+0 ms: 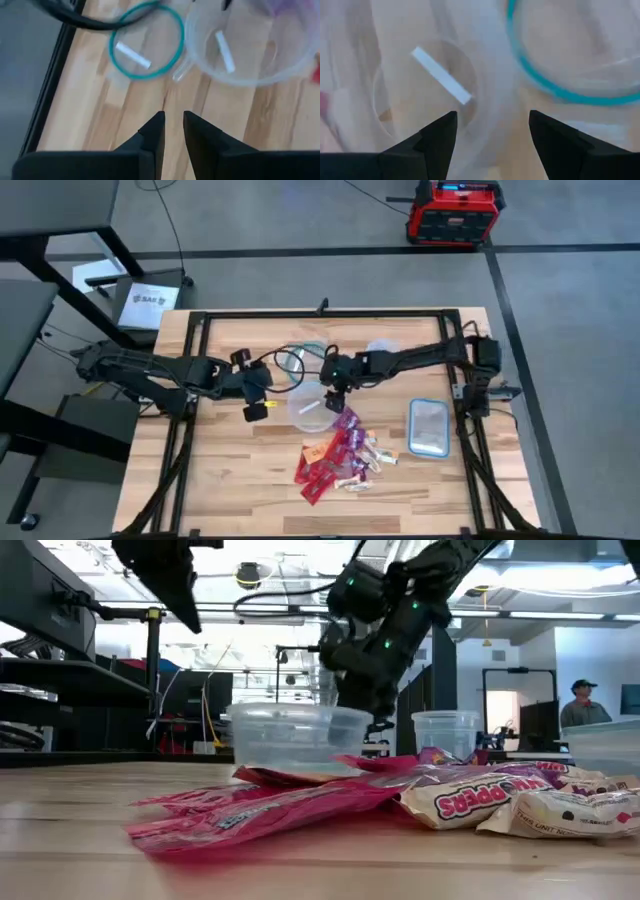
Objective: Sort candy
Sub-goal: Open the big circular transparent bin, then open the rectangular transparent bin
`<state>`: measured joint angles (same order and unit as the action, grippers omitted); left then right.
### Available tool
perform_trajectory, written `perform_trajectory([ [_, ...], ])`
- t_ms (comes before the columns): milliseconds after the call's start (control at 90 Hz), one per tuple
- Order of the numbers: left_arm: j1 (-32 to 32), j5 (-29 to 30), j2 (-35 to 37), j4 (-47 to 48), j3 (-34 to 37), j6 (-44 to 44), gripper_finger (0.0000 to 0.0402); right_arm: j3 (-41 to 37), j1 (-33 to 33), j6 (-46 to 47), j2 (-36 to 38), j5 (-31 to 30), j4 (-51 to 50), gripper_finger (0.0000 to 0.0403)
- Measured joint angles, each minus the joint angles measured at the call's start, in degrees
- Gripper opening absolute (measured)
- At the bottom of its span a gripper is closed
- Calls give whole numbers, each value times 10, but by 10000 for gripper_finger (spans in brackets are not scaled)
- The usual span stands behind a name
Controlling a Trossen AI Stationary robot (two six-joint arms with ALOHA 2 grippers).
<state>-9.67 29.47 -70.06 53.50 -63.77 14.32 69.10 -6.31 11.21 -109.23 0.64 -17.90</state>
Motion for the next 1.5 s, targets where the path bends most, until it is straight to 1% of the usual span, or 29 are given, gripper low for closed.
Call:
perform_trajectory([
  [67,0,0,0,11,0,8,56,0,2,2,-9,1,0,221],
  [133,0,0,0,17,0,10,56,0,2,4,-9,0,-7,190],
  [200,0,0,0,18,0,11,56,0,0,4,-6,0,-3,137],
  [289,0,0,0,20,0,12,56,0,-7,-7,8,0,-10,45],
  [333,0,0,0,20,0,11,56,7,-12,-23,16,1,-17,19],
  [522,0,-1,0,20,0,8,56,80,-62,-41,28,-3,-41,4],
  [689,0,-1,0,20,0,8,56,139,-118,-39,7,-3,-4,3],
  [756,0,-2,0,20,0,8,56,147,-137,-22,-12,-1,9,3],
  [856,0,-2,0,20,0,8,56,148,-157,-7,-39,23,16,4],
  [944,0,-2,0,20,0,7,56,150,-170,-7,-57,27,23,16],
  [1056,0,-2,0,20,0,5,56,150,-179,-5,-65,31,29,56],
  [1122,0,-2,0,20,0,5,56,150,-181,-6,-61,43,35,87],
  [1211,0,-2,0,20,0,5,56,150,-185,-24,-52,45,17,130],
  [1278,0,-2,0,21,0,5,56,149,-189,-37,-36,57,-14,161],
  [1333,0,-2,0,20,0,5,56,149,-192,-56,-8,76,-50,182],
  [1422,0,-2,0,20,0,10,56,150,-185,-98,61,86,-144,211],
  [1500,0,-2,0,17,0,16,56,150,-162,-129,126,83,-239,226],
])
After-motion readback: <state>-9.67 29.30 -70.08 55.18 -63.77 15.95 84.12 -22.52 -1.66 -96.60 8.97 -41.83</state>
